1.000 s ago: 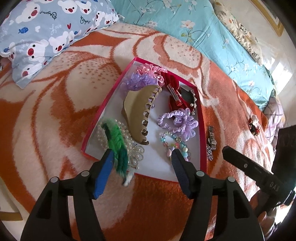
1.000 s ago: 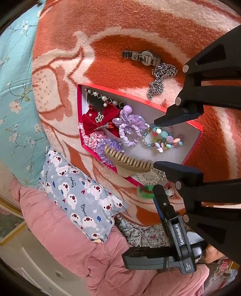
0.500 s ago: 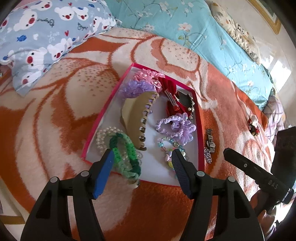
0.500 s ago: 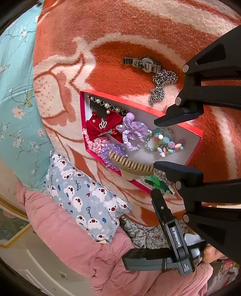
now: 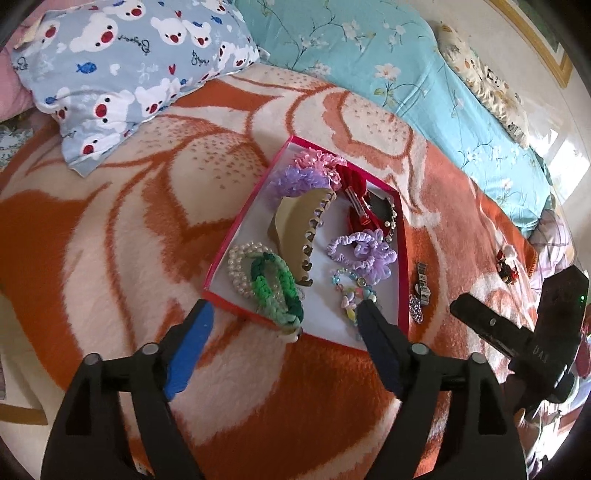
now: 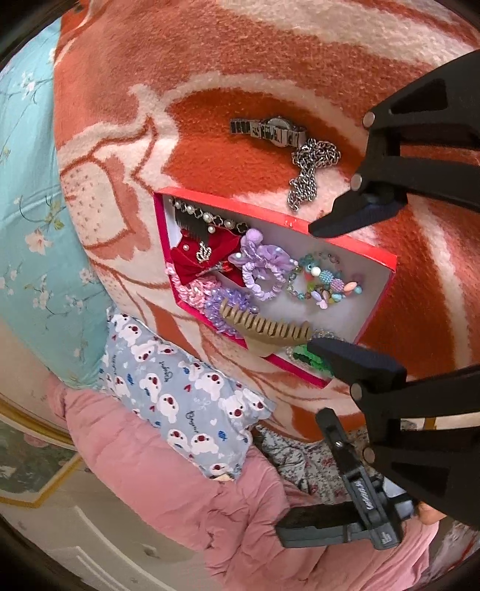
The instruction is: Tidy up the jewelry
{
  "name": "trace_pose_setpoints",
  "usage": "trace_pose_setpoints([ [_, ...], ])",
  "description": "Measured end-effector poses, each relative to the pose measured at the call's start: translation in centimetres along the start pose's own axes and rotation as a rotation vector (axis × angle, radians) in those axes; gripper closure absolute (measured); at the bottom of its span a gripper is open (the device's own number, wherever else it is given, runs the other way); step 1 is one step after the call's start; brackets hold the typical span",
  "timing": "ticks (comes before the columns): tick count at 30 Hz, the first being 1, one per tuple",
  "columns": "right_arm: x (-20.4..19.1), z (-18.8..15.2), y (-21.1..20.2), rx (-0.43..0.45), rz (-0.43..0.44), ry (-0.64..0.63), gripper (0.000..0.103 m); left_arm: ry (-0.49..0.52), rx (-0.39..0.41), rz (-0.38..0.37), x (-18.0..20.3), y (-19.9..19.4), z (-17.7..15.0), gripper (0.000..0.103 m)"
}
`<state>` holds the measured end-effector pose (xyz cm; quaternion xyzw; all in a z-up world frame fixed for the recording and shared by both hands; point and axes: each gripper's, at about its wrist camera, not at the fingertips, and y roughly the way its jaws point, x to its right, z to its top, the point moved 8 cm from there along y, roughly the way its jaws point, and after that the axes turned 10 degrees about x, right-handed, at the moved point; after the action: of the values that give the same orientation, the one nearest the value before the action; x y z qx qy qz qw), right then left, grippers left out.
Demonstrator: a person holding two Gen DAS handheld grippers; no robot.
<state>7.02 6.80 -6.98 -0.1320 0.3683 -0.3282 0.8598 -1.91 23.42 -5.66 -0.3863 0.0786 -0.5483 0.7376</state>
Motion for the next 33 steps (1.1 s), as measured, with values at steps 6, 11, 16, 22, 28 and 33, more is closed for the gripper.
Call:
trace_pose_setpoints([
  [6, 0.8, 1.0, -1.6, 0.045, 0.054, 0.132, 0.023, 0.016, 0.0, -0.03, 1.1, -1.6, -0.2, 0.018],
  [11, 0.3, 2.4, -3.1, 0.087, 0.098, 0.196, 0.02, 0.066, 0.041, 0.041, 1.4, -3.2, 0.7, 0.017],
  [16, -1.9, 3.1, -4.4, 0.133, -0.001, -0.025, 0.013, 0.156, 0.078, 0.157, 1.1, -3.9, 0.9, 0.013],
  [22, -3.9, 1.4, -3.8, 0.088, -0.094, -0.256, 0.01, 0.208, 0.065, 0.241, 0.1, -3.8, 0.0, 0.013],
  [28, -4.0, -1.5, -2.4, -0.025, -0.129, -0.336, 0.01, 0.245, 0.012, 0.296, -0.6, -2.9, -2.0, 0.013],
  [33, -3.7, -3.1, -1.7, -0.086, -0.169, -0.38, 0.01, 0.271, -0.007, 0.311, -0.5, -2.7, -3.0, 0.013],
])
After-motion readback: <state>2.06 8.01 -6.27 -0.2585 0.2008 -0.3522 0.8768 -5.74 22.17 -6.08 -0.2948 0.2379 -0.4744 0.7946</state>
